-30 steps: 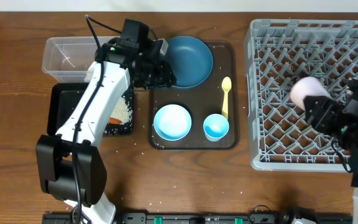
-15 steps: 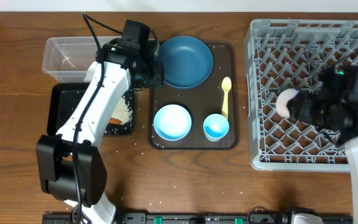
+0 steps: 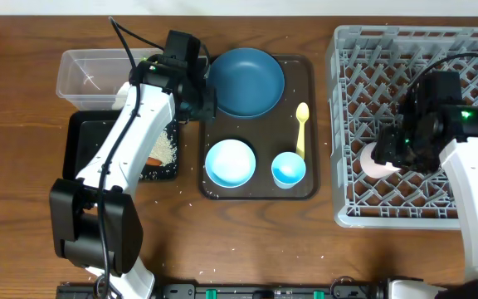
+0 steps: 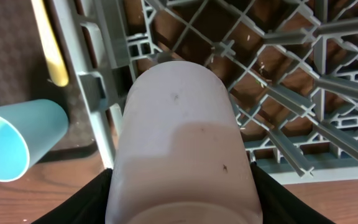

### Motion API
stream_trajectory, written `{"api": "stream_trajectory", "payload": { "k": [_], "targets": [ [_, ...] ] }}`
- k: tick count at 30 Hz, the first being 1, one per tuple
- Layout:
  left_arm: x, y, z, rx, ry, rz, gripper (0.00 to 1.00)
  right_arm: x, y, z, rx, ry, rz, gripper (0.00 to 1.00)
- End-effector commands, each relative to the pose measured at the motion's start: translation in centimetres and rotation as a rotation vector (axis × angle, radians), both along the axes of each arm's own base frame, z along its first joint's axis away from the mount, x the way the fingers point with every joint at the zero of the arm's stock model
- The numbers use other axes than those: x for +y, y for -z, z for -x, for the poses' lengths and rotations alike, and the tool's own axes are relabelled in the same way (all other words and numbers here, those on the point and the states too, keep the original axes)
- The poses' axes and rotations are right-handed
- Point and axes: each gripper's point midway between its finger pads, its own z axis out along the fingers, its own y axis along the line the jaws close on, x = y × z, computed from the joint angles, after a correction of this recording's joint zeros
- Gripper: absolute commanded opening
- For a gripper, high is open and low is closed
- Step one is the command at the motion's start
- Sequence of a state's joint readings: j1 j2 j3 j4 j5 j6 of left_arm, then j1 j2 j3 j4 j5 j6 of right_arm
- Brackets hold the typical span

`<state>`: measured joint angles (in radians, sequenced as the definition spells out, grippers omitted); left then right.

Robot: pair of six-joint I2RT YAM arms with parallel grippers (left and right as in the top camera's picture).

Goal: Sort waste into correct bins and load items into the dishwasher rack
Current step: 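Lower the pink cup into the dish rack with the right gripper and release, then reach the left gripper to the light blue cup and lift it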

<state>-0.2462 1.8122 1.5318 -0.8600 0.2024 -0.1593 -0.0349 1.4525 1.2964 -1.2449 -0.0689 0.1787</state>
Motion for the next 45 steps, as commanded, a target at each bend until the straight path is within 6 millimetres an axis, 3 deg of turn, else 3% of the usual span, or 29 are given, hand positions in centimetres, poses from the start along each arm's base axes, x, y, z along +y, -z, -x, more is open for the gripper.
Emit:
{"api": "stream_trajectory", "payload": {
  "k": [1,12,19,21,23,24,30,35,39,45],
  "targets": [
    [0.2,0.1,0.2,0.002,0.004,-0.016,0.39,-0.1,-0.2,-0.6,-0.004,-0.026,0.023,0.57],
    [0.3,0.2,0.4,0.013,0.004,-0.019,0.38,2.2,3.2,-1.8,0.081,-0.102,0.024,0.62],
    [0.3,0.3,0.6,0.019,0.004,-0.020,0.38,2.5,4.0,-1.8,0.112,-0.117,0.028,0.64],
    [0.3,0.3,0.6,0.020,0.005,-0.020,0.39,2.4,4.0,-1.8,0.113,-0.116,0.036,0.73],
    [0.3,0.3,0.7,0.024,0.005,-0.021,0.38,2.4,4.0,-1.8,0.114,-0.116,0.037,0.92],
    [0.3,0.4,0.8,0.028,0.005,-0.021,0.39,2.4,4.0,-1.8,0.113,-0.116,0.038,0.96],
    [-0.3,0.6,1.8,0.061,0.026,-0.024,0.38,2.4,2.8,-2.5,0.084,-0.114,0.038,0.99],
    [-3.2,0.7,3.3,0.064,0.157,-0.040,0.39,2.3,0.0,-4.1,0.016,-0.109,0.038,0.99],
    [-6.7,0.7,5.1,0.050,0.313,-0.058,0.44,2.2,-2.0,-5.3,-0.045,-0.103,0.038,0.99],
    [-11.9,1.7,8.4,0.055,0.519,-0.081,0.57,2.2,-2.5,-5.8,-0.065,-0.100,0.038,0.99]
  ]
}}
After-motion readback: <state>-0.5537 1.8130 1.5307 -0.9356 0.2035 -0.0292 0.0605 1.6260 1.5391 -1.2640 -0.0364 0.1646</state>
